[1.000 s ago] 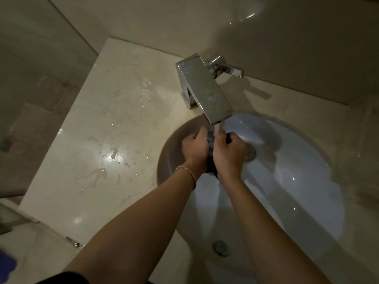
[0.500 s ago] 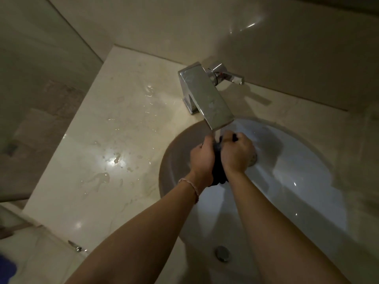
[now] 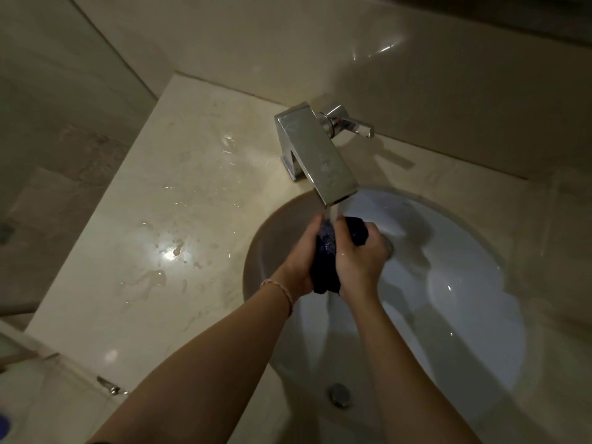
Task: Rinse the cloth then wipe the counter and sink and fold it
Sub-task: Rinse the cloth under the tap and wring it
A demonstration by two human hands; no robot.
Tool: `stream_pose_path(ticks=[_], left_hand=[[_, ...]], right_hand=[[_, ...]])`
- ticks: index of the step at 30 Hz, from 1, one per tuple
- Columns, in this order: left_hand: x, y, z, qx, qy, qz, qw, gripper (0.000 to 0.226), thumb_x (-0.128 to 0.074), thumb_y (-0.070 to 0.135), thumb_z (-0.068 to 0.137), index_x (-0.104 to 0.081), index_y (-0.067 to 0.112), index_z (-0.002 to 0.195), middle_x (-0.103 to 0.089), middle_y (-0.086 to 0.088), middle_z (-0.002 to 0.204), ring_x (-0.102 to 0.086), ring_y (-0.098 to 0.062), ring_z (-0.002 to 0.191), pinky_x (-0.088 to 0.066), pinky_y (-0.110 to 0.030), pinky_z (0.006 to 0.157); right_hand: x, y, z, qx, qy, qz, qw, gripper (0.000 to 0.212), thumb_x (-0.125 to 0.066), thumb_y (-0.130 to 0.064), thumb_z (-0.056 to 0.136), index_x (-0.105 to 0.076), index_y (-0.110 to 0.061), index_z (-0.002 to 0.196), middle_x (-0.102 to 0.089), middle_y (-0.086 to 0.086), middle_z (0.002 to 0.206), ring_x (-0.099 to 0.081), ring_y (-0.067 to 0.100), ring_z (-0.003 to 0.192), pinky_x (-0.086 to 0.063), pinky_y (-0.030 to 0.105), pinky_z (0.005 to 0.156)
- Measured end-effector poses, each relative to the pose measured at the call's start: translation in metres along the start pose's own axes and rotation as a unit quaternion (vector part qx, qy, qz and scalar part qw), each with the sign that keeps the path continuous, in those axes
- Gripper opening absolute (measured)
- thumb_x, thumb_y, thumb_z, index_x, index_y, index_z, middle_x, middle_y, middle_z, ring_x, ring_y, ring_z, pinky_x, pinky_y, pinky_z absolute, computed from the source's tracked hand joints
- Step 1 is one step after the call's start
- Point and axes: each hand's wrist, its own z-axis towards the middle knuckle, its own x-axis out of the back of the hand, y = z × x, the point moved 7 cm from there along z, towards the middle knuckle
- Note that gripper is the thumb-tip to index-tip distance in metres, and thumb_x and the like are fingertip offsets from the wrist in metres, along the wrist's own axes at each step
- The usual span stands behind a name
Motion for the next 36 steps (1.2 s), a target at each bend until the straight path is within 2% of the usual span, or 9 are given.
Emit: stream_pose_path(ticks=[4, 8, 13, 16, 21, 24, 28, 33, 36], left_hand=[[0.012, -0.015, -0.006, 0.062, -0.038, -0.014, 0.997, 0.076, -0.045, 0.076, 0.092, -0.068, 0.016, 0.132, -0.07, -0.013, 0.127, -0.065, -0.033, 0.119, -0.053, -0.044, 0.097], [0.029, -0.01, -0.001, -0.042, 0.085, -0.01, 0.995, 0.057, -0.069, 0.058, 0.087, -0.072, 0.012, 0.121, -0.074, -0.016, 0.116, -0.071, -0.034, 0.109, -0.06, -0.041, 0.083], [0.023, 0.011, -0.004, -0.141, 0.148, 0.007, 0.979, 0.04, -0.058, 0.05, 0.099, -0.07, 0.017, 0.118, -0.076, -0.006, 0.109, -0.074, -0.021, 0.099, -0.06, -0.031, 0.081], [0.013, 0.016, -0.001, -0.144, 0.139, 0.014, 0.98, 0.052, -0.055, 0.058, 0.098, -0.072, 0.012, 0.113, -0.078, -0.006, 0.101, -0.075, -0.019, 0.093, -0.061, -0.034, 0.083], [0.005, 0.026, 0.003, -0.162, 0.15, 0.063, 0.973, 0.031, -0.058, 0.04, 0.101, -0.067, 0.012, 0.092, -0.066, 0.0, 0.076, -0.062, -0.009, 0.066, -0.048, -0.013, 0.049], [0.004, 0.025, 0.001, -0.17, 0.155, 0.083, 0.97, 0.027, -0.055, 0.044, 0.101, -0.068, 0.021, 0.097, -0.071, 0.002, 0.086, -0.066, -0.004, 0.072, -0.05, -0.012, 0.06], [0.004, 0.011, -0.004, -0.104, 0.184, 0.004, 0.977, 0.04, -0.07, 0.05, 0.086, -0.077, 0.01, 0.09, -0.077, -0.006, 0.083, -0.074, -0.024, 0.079, -0.061, -0.042, 0.078], [0.011, 0.012, -0.001, -0.113, 0.238, -0.046, 0.963, 0.035, -0.067, 0.048, 0.094, -0.071, 0.013, 0.092, -0.075, -0.006, 0.085, -0.073, -0.024, 0.083, -0.06, -0.037, 0.072], [0.009, 0.02, 0.003, -0.088, 0.209, -0.042, 0.973, 0.038, -0.061, 0.05, 0.094, -0.069, 0.013, 0.095, -0.073, -0.005, 0.086, -0.069, -0.023, 0.079, -0.055, -0.036, 0.071]], right_hand=[[0.004, 0.005, -0.005, -0.034, 0.006, 0.036, 0.999, 0.023, -0.074, -0.039, 0.088, -0.064, -0.024, 0.102, -0.065, -0.016, 0.095, -0.064, 0.004, 0.087, -0.052, 0.021, 0.07], [0.002, 0.012, -0.003, -0.02, 0.035, 0.037, 0.999, 0.029, -0.063, -0.039, 0.096, -0.056, -0.021, 0.116, -0.065, -0.01, 0.103, -0.065, 0.007, 0.091, -0.053, 0.019, 0.07], [-0.017, 0.028, -0.007, -0.034, 0.03, 0.028, 0.999, 0.037, -0.057, -0.04, 0.099, -0.051, -0.024, 0.132, -0.063, -0.007, 0.114, -0.066, 0.01, 0.1, -0.055, 0.02, 0.077], [-0.016, 0.024, -0.007, -0.02, 0.049, 0.02, 0.998, 0.032, -0.059, -0.04, 0.099, -0.055, -0.023, 0.125, -0.064, -0.013, 0.105, -0.066, 0.003, 0.096, -0.054, 0.014, 0.073], [-0.015, 0.001, -0.006, 0.061, 0.047, -0.056, 0.995, 0.036, -0.062, -0.058, 0.09, -0.06, -0.024, 0.102, -0.068, -0.013, 0.086, -0.067, 0.0, 0.079, -0.055, 0.02, 0.066], [-0.017, -0.005, 0.009, 0.057, 0.044, -0.113, 0.991, 0.036, -0.059, -0.057, 0.091, -0.059, -0.022, 0.097, -0.064, -0.013, 0.08, -0.064, 0.006, 0.076, -0.051, 0.027, 0.063], [-0.012, 0.004, 0.031, 0.02, 0.026, -0.124, 0.992, 0.026, -0.06, -0.043, 0.093, -0.06, -0.017, 0.096, -0.061, -0.01, 0.083, -0.064, 0.019, 0.083, -0.045, 0.03, 0.062], [-0.011, 0.006, 0.026, -0.025, 0.003, -0.067, 0.997, 0.02, -0.062, -0.042, 0.093, -0.059, -0.022, 0.09, -0.064, -0.007, 0.083, -0.065, 0.014, 0.077, -0.048, 0.028, 0.058], [-0.013, -0.002, 0.011, -0.005, -0.012, -0.035, 0.999, 0.016, -0.065, -0.036, 0.093, -0.057, -0.034, 0.08, -0.066, -0.01, 0.081, -0.067, 0.011, 0.077, -0.056, 0.031, 0.064]])
